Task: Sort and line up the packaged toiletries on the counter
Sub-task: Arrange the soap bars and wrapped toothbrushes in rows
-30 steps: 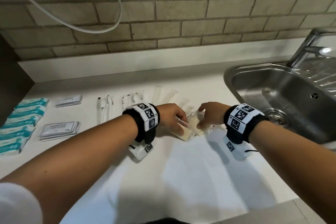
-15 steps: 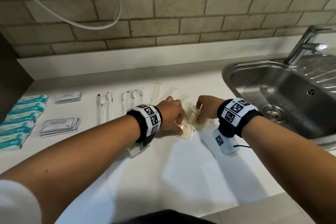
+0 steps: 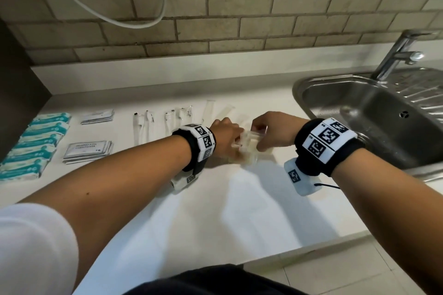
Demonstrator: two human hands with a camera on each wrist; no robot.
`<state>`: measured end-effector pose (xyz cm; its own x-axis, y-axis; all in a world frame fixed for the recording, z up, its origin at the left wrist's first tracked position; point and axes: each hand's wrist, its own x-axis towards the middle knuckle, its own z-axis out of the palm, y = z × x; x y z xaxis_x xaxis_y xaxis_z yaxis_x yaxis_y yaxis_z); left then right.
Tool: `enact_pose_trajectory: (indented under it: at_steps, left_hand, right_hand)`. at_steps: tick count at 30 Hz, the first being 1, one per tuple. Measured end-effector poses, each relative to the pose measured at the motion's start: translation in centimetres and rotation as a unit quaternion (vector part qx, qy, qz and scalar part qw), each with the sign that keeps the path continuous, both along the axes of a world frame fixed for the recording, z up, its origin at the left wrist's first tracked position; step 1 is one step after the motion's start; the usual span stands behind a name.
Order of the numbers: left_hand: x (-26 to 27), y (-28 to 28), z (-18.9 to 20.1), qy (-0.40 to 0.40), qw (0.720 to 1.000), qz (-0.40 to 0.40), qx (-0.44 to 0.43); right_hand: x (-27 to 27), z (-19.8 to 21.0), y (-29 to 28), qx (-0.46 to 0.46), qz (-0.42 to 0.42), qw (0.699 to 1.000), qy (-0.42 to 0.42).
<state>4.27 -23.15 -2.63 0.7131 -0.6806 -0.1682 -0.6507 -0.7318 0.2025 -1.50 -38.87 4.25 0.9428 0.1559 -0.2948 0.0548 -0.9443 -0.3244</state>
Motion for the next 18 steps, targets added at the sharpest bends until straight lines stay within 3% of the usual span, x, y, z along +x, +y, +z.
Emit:
enact_pose_trajectory:
  at_steps: [6,11,16,18]
  left_hand:
    - [-0.5,2.3,0.3,0.144,0.965,0.049,-0.216]
    - [-1.3,4.9,-0.2,0.178,0.953,0.069,-0.233]
    - [-2.8,6.7,-0.4,0.221,0.927,0.146,-0.266]
    - [-4.0,7.2,0.0,0.252,0.903,0.178,-0.3]
  right_hand:
    - [-2.1,-2.0,1.4,0.044,0.035,0.998,0.021]
    - [-2.0,-4.6,4.6,0.089,0.03,0.994,-0.058]
    - [-1.8,-6.4,7.4,0.149,-0.007,0.983,-0.108]
    - [-1.8,-7.0,8.4,0.163,-0.027,0.978,-0.128]
